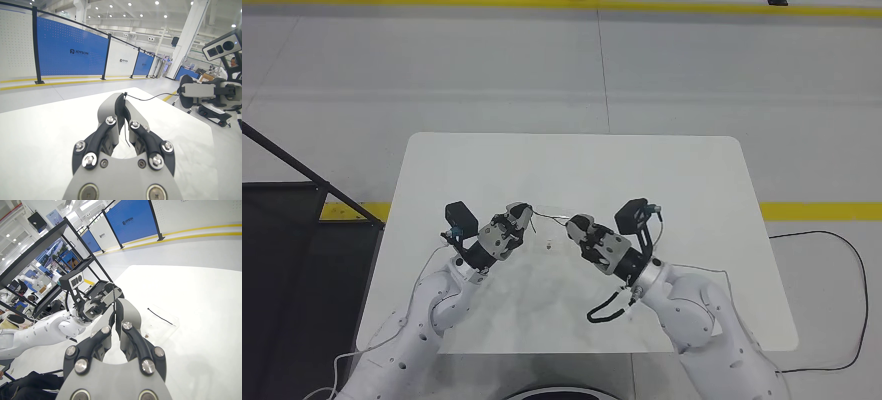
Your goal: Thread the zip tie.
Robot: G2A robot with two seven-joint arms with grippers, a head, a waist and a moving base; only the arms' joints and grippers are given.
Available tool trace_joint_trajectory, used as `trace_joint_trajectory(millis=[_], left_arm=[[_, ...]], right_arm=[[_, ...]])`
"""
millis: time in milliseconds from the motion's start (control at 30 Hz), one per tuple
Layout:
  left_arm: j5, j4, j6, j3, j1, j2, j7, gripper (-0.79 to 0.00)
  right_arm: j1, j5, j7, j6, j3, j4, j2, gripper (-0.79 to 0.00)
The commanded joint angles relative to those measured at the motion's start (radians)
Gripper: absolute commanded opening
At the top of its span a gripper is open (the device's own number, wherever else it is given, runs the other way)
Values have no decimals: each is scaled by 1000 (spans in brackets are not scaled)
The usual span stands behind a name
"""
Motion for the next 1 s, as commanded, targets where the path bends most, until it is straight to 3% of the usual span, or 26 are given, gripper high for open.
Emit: trace_joint_trajectory(millis=[0,433,967], left_arm=[[0,0,0,0,0,0,0,-785],[0,0,0,0,0,0,0,-785],[0,0,0,0,0,0,0,-785]], right_arm=[[-1,-3,-11,-1,0,-1,-1,-785],[-7,-47,-64,14,-16,-4,-6,-785],[20,-112,13,63,-49,7,-12,-785]])
